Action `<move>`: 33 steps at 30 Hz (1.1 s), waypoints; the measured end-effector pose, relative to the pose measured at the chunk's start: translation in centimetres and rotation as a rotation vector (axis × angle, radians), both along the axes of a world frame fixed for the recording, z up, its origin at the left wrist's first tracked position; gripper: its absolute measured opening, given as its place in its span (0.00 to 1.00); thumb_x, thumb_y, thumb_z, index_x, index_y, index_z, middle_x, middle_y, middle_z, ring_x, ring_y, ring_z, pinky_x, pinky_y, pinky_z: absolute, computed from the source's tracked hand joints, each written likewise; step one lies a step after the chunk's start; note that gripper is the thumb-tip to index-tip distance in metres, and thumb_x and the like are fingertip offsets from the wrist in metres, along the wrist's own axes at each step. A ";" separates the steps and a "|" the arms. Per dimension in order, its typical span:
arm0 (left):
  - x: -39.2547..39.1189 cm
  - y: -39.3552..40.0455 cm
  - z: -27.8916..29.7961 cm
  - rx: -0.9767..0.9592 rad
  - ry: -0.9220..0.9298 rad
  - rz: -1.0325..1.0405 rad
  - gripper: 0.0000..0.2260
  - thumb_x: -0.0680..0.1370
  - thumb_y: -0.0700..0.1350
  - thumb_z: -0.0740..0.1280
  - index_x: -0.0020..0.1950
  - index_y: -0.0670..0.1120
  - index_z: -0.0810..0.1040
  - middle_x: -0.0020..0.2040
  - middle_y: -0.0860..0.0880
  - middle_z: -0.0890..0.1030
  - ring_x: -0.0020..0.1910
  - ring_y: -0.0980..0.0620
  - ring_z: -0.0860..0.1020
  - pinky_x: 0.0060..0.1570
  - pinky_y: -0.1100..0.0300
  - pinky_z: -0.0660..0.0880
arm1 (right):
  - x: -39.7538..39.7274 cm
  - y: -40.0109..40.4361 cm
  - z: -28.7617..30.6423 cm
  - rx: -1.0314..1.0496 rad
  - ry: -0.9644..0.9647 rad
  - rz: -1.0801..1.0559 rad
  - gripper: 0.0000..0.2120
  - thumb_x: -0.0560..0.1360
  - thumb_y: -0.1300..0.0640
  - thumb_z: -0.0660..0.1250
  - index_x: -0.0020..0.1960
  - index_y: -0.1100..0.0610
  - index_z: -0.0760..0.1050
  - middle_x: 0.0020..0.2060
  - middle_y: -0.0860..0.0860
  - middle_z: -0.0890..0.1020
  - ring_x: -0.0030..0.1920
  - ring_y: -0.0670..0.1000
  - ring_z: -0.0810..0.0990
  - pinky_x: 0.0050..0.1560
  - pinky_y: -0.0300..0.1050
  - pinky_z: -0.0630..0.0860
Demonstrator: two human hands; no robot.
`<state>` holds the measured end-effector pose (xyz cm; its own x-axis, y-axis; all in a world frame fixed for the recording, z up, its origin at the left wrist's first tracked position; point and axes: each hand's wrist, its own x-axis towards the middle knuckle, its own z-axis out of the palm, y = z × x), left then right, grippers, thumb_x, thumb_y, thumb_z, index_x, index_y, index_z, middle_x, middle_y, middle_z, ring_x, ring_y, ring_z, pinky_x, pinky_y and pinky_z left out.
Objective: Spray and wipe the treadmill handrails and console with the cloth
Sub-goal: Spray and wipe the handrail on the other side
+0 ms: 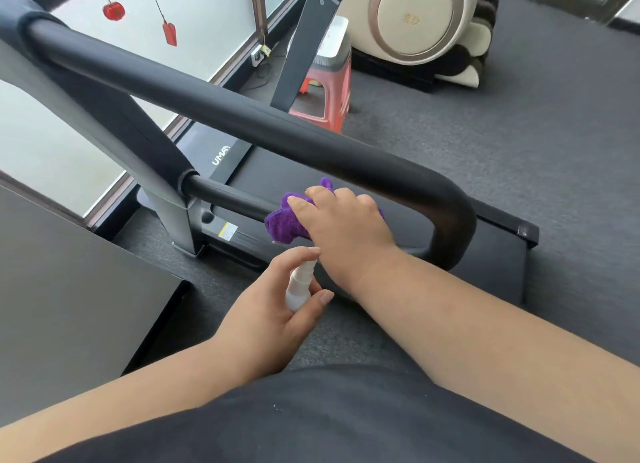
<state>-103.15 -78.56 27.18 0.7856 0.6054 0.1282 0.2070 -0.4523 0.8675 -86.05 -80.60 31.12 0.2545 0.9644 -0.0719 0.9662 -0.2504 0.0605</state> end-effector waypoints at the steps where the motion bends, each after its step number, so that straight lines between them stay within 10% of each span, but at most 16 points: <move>1: 0.3 -0.2 0.1 -0.008 -0.001 -0.006 0.22 0.75 0.60 0.66 0.65 0.74 0.62 0.46 0.60 0.80 0.38 0.56 0.80 0.38 0.70 0.72 | 0.3 -0.6 0.9 -0.029 -0.003 -0.047 0.22 0.76 0.54 0.65 0.68 0.49 0.66 0.63 0.52 0.71 0.58 0.58 0.74 0.47 0.53 0.70; 10: 0.9 -1.2 0.6 -0.043 -0.021 -0.016 0.22 0.75 0.59 0.67 0.65 0.75 0.62 0.46 0.59 0.80 0.39 0.56 0.79 0.40 0.68 0.72 | 1.0 -4.1 0.3 -0.331 0.013 -0.292 0.37 0.77 0.35 0.61 0.79 0.44 0.47 0.75 0.60 0.58 0.64 0.66 0.69 0.56 0.60 0.71; 33: -10.1 8.5 -1.2 -0.057 0.062 0.247 0.23 0.75 0.60 0.66 0.66 0.75 0.62 0.46 0.58 0.80 0.37 0.56 0.78 0.39 0.68 0.72 | -6.3 12.2 -5.6 -0.140 -0.136 -0.016 0.36 0.76 0.55 0.63 0.79 0.54 0.50 0.68 0.57 0.68 0.51 0.62 0.75 0.44 0.55 0.73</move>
